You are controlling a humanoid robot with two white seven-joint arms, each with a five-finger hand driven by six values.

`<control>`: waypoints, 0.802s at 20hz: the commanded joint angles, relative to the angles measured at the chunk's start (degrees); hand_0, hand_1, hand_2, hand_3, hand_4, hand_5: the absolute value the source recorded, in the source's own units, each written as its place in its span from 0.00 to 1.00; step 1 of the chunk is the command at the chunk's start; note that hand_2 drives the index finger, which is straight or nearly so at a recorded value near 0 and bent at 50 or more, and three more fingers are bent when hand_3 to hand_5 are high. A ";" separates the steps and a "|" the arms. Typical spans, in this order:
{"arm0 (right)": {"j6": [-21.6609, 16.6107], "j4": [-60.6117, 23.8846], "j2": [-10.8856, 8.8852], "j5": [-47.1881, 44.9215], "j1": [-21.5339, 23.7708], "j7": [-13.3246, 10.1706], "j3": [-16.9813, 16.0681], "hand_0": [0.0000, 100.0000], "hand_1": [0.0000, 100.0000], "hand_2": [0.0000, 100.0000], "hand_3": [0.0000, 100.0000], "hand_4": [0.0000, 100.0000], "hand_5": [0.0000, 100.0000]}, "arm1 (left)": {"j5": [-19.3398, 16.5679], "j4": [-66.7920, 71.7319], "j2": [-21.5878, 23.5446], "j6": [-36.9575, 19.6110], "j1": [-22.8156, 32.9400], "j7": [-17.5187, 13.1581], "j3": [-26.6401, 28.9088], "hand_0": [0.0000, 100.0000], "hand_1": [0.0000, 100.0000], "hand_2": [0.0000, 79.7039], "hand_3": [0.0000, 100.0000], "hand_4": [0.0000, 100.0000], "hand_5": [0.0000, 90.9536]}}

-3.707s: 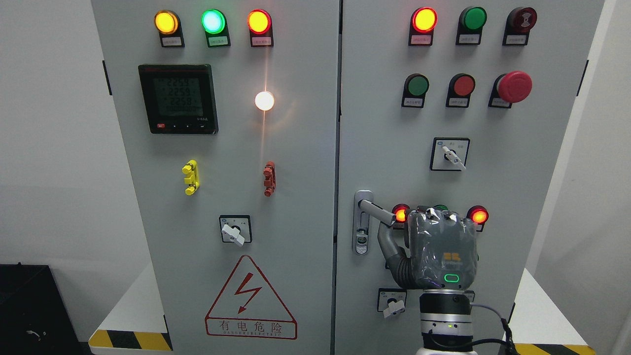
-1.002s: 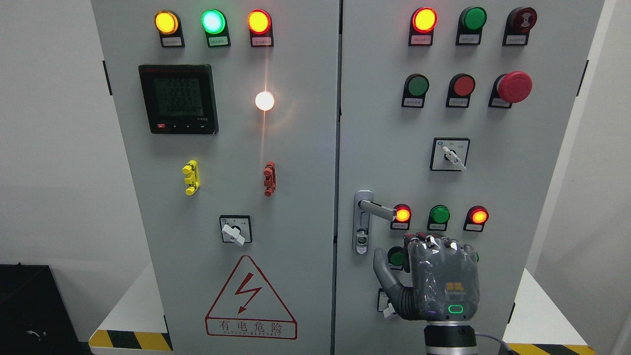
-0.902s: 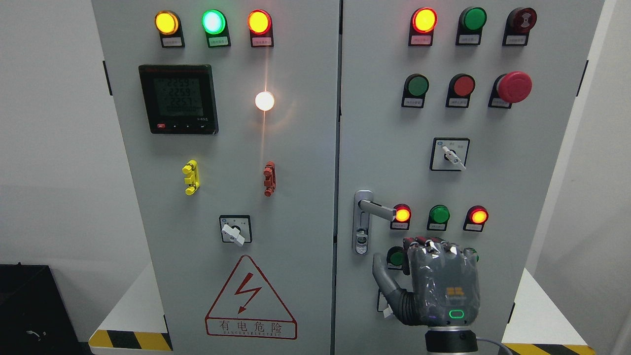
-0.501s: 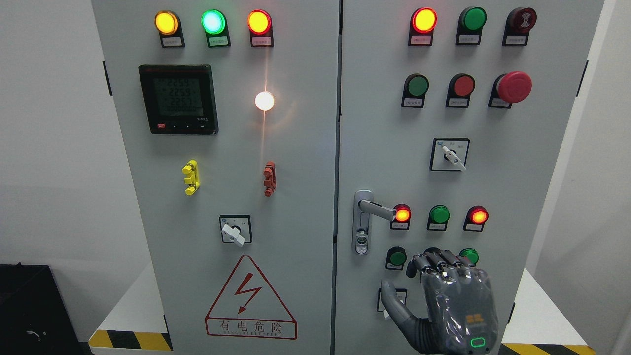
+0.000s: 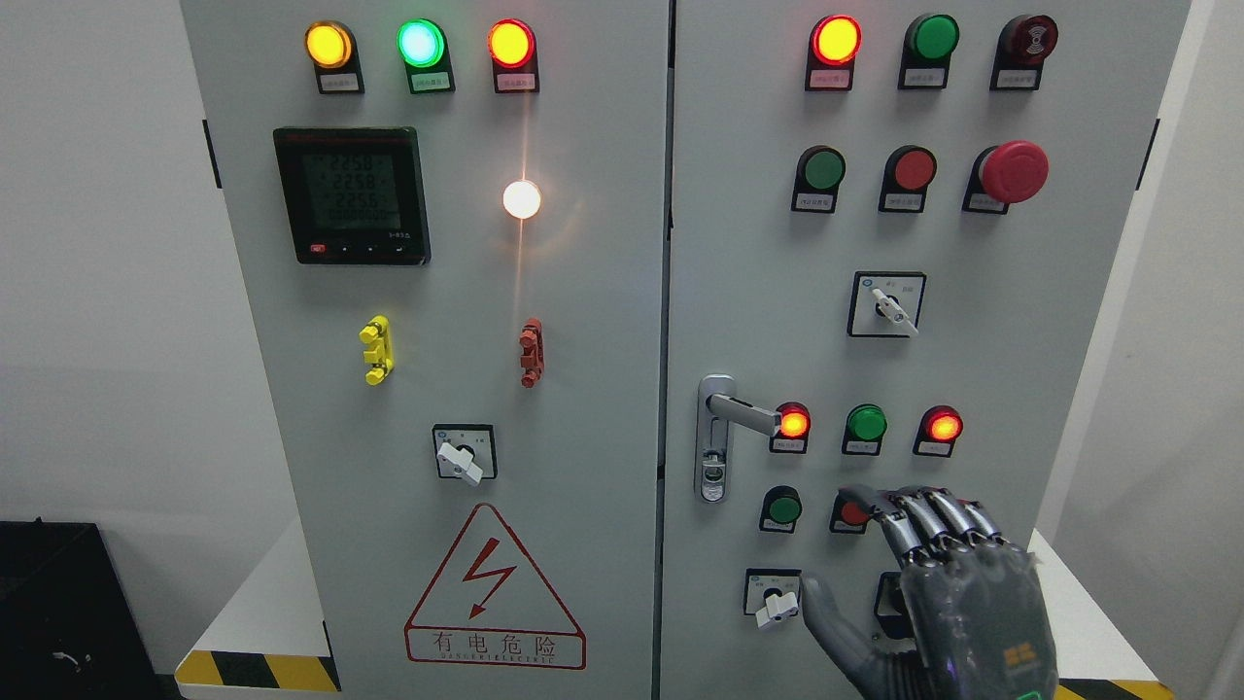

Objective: Release door handle
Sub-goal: 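Open the right hand and withdraw it away from the handle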

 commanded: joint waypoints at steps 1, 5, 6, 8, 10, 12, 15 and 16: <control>-1.57 -1.57 -1.10 -6.67 -0.20 0.34 -7.65 0.46 0.19 0.00 0.05 0.10 0.04 | -0.03 0.00 0.00 0.04 0.97 0.02 0.00 0.12 0.56 0.00 0.00 0.00 0.00; -5.80 -1.57 -0.93 -6.94 0.06 0.42 -7.65 0.47 0.17 0.00 0.04 0.07 0.00 | -0.03 0.00 0.00 0.04 0.97 0.02 0.00 0.12 0.56 0.00 0.00 0.00 0.00; -5.98 -1.57 -0.84 -6.94 0.06 0.42 -7.56 0.47 0.17 0.00 0.04 0.07 0.00 | -0.03 0.00 0.00 0.04 0.97 0.02 0.00 0.12 0.56 0.00 0.00 0.00 0.00; -5.89 -1.48 -0.84 -6.94 0.06 0.51 -7.47 0.46 0.17 0.01 0.04 0.07 0.00 | 0.06 0.00 0.00 0.04 0.97 0.02 0.00 0.12 0.56 0.00 0.00 0.00 0.00; -5.89 -1.57 -0.75 -6.94 0.15 0.60 -7.47 0.45 0.20 0.03 0.06 0.09 0.00 | -0.03 0.00 0.00 0.04 0.97 0.02 0.00 0.12 0.56 0.00 0.00 0.00 0.00; -5.80 -1.57 -0.75 -6.94 0.15 0.60 -7.56 0.44 0.21 0.04 0.08 0.11 0.02 | -0.03 0.00 0.00 0.04 0.97 0.02 0.00 0.12 0.56 0.00 0.00 0.00 0.00; -5.80 -1.66 -0.75 -6.94 -0.03 0.60 -7.65 0.44 0.22 0.04 0.08 0.12 0.03 | -0.03 0.00 0.00 0.04 0.97 0.02 0.00 0.12 0.56 0.00 0.00 0.00 0.00; -5.89 -1.66 -0.75 -6.94 -0.03 0.60 -7.56 0.44 0.22 0.04 0.08 0.12 0.03 | -0.03 0.00 0.00 0.04 0.97 0.02 0.00 0.12 0.56 0.00 0.00 0.00 0.00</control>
